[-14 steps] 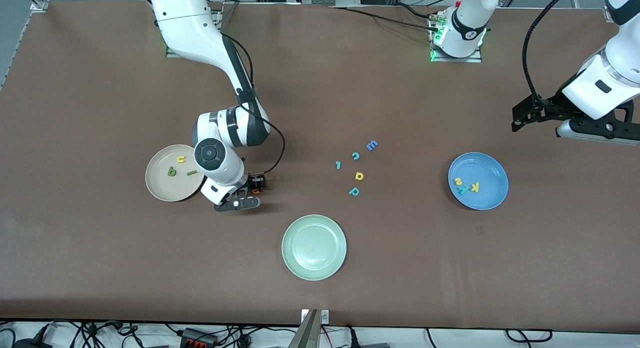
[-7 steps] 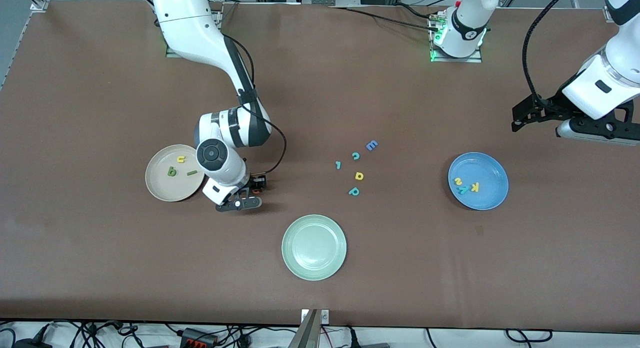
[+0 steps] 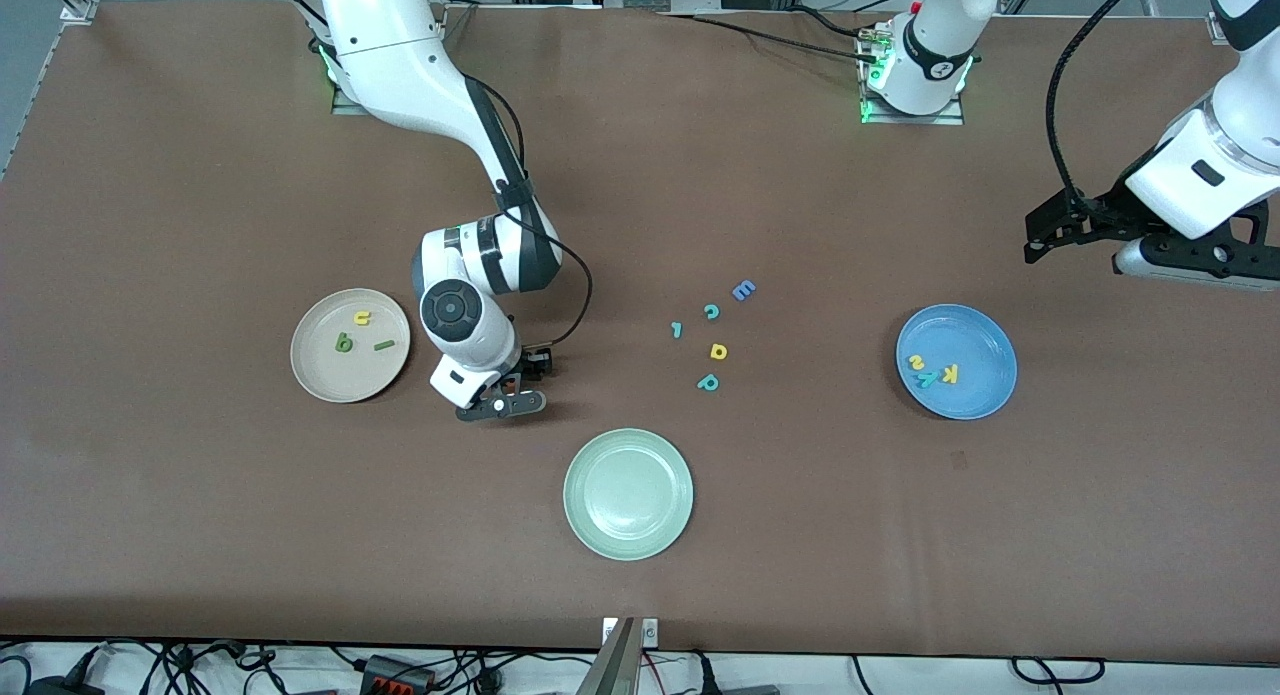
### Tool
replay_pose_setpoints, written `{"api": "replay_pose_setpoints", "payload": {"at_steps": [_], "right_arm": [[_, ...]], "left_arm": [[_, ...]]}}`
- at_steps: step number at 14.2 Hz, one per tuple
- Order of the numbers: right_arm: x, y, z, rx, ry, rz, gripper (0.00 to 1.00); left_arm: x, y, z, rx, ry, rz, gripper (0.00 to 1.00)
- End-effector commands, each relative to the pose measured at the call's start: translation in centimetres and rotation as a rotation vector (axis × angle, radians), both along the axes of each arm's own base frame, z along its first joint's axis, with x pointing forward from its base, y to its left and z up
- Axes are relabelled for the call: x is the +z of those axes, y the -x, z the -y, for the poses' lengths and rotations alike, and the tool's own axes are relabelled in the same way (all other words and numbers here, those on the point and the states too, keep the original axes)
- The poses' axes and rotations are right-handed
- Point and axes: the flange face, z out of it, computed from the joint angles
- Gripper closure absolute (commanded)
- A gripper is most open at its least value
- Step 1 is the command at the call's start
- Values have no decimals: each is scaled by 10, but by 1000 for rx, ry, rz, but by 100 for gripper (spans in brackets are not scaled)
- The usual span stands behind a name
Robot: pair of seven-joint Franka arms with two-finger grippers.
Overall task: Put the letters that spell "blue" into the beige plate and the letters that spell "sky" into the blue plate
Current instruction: 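Reach the right gripper to the orange e and grasp it, then carry orange e into the beige plate and open the right gripper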
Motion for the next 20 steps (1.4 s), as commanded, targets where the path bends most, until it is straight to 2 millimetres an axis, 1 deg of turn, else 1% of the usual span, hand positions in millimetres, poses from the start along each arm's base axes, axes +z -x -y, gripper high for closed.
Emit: {"api": "replay_pose_setpoints", "payload": {"at_steps": [1,3,4,5,6,8,11,12,14,15,18,20], "right_arm": [[2,-6,-3,-7,-9,6,39],[3,-7,-1,1,-5,8,47],[3,-7,-1,2,-4,9,50],[2,-7,-1,2,-3,8,53],[3,-7,-1,4,-3,7,54],[2,-9,4,-2,-1,6,60],[2,-10,5,-4,-1,5,69],[2,-10,5,-4,-1,3,74],[4,-10,5,-5,-3,5,77],[4,-10,5,-4,-3,5,81],[6,-9,2,-4,-8,-2,86],[13,-7,-1,3,-3,-9,89]], "left_arm": [[6,-3,-4,14,-13,-2,0],[7,-4,-2,11,-14,6,0],[5,-4,-1,8,-14,3,0],[-1,-9,-2,9,-14,-6,0],[4,-12,-4,12,-14,4,0],[5,-12,-4,14,-14,7,0],[5,-12,-2,11,-16,6,0],[6,-12,-1,9,-15,7,0],[5,-12,0,6,-17,8,0],[6,-12,0,6,-17,9,0],[6,-12,0,6,-17,9,0],[6,-12,1,5,-18,9,0]]}}
